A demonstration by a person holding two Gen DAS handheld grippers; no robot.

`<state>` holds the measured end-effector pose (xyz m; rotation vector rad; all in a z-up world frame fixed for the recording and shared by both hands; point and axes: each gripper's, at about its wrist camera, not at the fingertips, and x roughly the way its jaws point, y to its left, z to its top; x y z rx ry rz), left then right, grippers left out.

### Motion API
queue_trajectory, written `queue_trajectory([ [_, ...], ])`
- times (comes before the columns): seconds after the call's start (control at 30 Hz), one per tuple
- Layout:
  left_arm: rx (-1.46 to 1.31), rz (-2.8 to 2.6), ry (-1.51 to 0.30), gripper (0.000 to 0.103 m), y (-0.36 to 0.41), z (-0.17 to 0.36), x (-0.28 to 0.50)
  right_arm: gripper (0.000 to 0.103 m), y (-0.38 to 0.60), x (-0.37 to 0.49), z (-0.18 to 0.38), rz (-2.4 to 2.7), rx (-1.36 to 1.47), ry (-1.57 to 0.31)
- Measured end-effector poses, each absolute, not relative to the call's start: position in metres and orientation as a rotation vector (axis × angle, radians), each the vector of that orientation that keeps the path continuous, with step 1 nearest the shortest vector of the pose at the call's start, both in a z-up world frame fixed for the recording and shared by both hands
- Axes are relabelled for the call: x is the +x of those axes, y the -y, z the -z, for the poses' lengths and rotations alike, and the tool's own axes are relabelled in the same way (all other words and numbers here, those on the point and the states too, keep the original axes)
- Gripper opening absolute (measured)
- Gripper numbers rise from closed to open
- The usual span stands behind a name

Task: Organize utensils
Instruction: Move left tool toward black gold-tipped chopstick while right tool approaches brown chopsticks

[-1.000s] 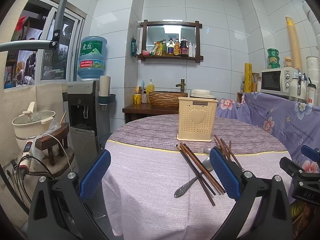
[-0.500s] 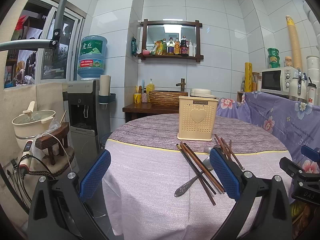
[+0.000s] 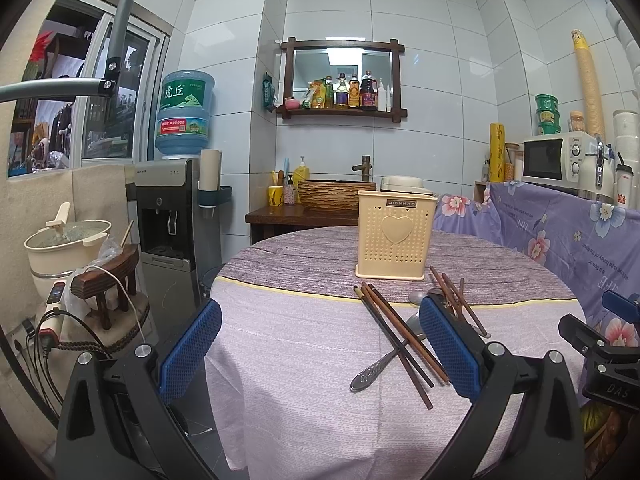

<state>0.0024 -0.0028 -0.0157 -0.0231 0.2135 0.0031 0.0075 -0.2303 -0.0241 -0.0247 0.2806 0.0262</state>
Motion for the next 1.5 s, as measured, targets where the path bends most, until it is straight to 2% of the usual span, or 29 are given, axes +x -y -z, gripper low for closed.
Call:
queue_trajectory([
  [0.23,-0.008,0.015,-0.228,0.098,-0.002,0.02,0.009,0.098,0.231,0.016,0.028,-0.019,-0.032,-0.316],
  [0.87,0.044,0.114,-0.521,0.098,-0.002,0.029,0.101,0.098,0.252,0.092,0.045,0.012,-0.055,-0.501],
  [0.93,0.048,0.147,-0.563,0.096,0.003,0.028,0.117,0.098,0.249,0.102,0.044,0.009,-0.076,-0.509],
  [1.2,0.01,0.25,-0.808,0.075,0.022,0.046,0.182,0.098,0.242,0.136,0.038,-0.034,-0.083,-0.552],
  [1.5,0.058,0.227,-0.882,0.074,0.028,0.059,0.201,0.098,0.257,0.183,0.035,-0.05,0.008,-0.657],
])
